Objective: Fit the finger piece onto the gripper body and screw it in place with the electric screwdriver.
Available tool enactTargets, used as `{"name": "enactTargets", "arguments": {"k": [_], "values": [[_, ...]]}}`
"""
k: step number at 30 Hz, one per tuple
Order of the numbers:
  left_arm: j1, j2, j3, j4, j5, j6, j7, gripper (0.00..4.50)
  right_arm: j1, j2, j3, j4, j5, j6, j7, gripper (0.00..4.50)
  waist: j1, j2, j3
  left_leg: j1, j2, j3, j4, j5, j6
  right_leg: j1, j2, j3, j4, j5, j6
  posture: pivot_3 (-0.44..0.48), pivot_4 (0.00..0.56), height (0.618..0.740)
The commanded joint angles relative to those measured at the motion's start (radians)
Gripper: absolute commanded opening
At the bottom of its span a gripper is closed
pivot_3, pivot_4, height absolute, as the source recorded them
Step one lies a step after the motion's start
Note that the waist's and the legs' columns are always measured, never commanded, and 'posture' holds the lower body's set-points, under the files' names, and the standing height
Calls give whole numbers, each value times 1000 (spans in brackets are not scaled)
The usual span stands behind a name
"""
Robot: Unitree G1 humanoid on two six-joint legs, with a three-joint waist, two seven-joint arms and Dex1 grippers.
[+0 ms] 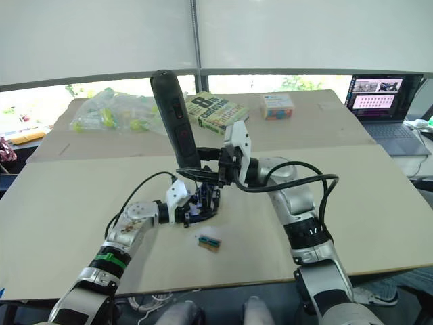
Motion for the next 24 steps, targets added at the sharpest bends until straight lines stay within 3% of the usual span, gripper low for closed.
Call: {"name": "enactTargets", "arguments": {"k": [1, 16, 24], "values": [[16, 0, -12, -29, -9, 15, -26, 2393, 38, -19, 52, 64, -62, 33, 1, 1956, 0, 0, 0, 0, 0, 0, 0, 0, 0, 0, 0, 0, 0, 0, 0, 0, 150, 740], [40, 7, -3, -39, 2, 30, 19, 2393, -40, -35, -34, -77, 88, 57, 96, 1956, -1, 0, 0, -3, 0, 0, -1, 0, 0, -3, 0, 0, -1, 0, 0, 0, 150, 740], [43, 3, 1, -36, 9, 39, 54, 2393, -102, -4, -126, -51, 144, -20, 123, 1956, 0, 0, 2, -10, 0, 0, 0, 0, 0, -10, -1, 0, 0, 0, 0, 0, 150, 740]]}}
